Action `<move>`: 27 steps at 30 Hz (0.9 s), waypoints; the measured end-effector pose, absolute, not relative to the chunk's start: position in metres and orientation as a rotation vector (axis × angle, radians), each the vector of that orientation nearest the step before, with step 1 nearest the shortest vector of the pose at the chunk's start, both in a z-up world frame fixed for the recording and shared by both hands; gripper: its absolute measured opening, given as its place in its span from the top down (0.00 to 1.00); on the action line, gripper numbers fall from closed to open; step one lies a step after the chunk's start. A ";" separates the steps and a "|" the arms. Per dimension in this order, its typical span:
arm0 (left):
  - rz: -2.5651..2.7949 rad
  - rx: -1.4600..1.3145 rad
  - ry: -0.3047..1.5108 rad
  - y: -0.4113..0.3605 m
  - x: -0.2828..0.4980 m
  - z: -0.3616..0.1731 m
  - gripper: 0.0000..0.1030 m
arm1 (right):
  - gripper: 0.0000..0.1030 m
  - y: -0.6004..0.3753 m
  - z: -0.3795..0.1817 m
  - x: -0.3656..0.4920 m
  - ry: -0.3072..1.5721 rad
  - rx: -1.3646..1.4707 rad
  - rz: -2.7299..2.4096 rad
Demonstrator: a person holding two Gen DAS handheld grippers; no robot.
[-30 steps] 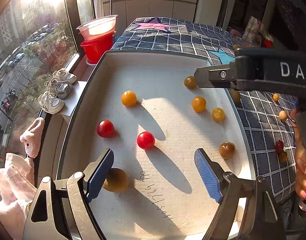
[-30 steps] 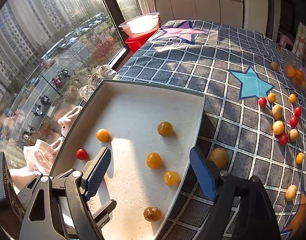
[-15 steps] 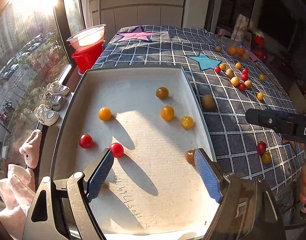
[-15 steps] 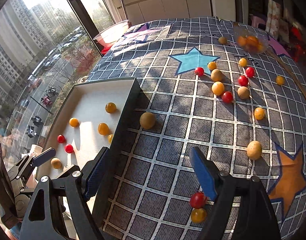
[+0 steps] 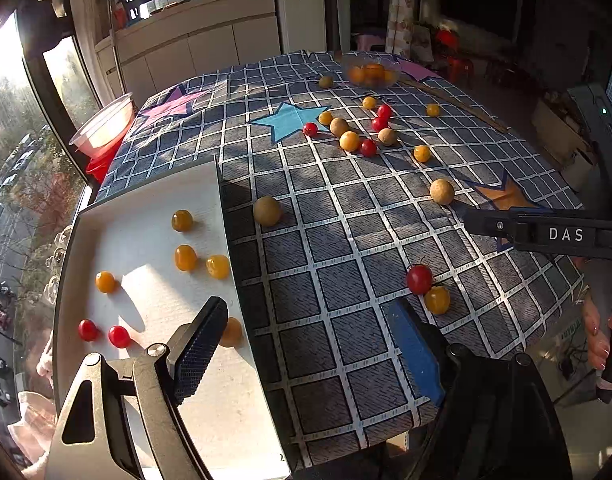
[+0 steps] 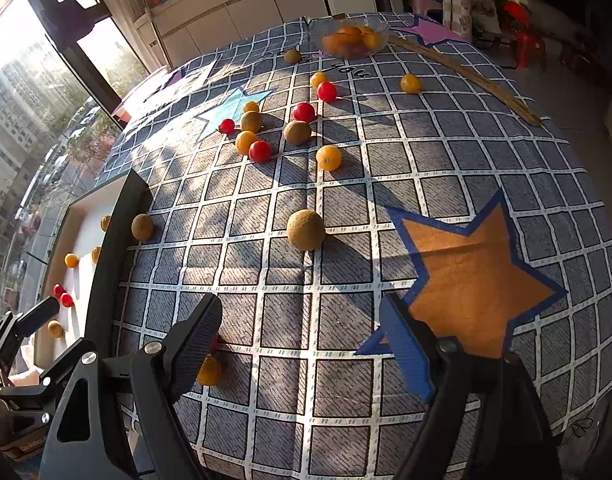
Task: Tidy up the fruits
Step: 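Move both open tools back over the fruits on the cloth, then grasp a yellow tomato with left tool while right tool grasps a brown round fruit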
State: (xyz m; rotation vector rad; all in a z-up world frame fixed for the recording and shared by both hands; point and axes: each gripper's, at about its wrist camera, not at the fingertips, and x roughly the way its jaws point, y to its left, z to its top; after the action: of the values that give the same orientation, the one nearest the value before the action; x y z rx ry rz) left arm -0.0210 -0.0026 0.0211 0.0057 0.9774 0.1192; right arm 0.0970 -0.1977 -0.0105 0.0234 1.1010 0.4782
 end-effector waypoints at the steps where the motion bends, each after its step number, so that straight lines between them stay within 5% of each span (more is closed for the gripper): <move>1: 0.113 0.012 0.986 -0.011 -0.020 0.018 0.19 | 0.19 -0.200 -0.011 0.097 1.097 0.018 0.473; 22: 0.157 -0.105 1.081 -0.064 0.007 -0.025 0.20 | 0.21 -0.177 -0.025 0.123 1.025 -0.127 0.544; 25: 0.164 -0.090 1.098 -0.068 0.010 -0.029 0.37 | 0.28 -0.172 -0.029 0.128 1.024 -0.139 0.547; 27: 0.169 -0.098 1.095 -0.068 0.010 -0.029 0.37 | 0.32 -0.169 -0.032 0.131 1.028 -0.137 0.549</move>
State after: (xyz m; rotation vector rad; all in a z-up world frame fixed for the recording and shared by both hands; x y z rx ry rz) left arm 0.0105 -0.0678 -0.0292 -0.0976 1.0948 0.1695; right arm 0.1314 -0.1695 -0.0318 -0.1365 1.0278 0.5489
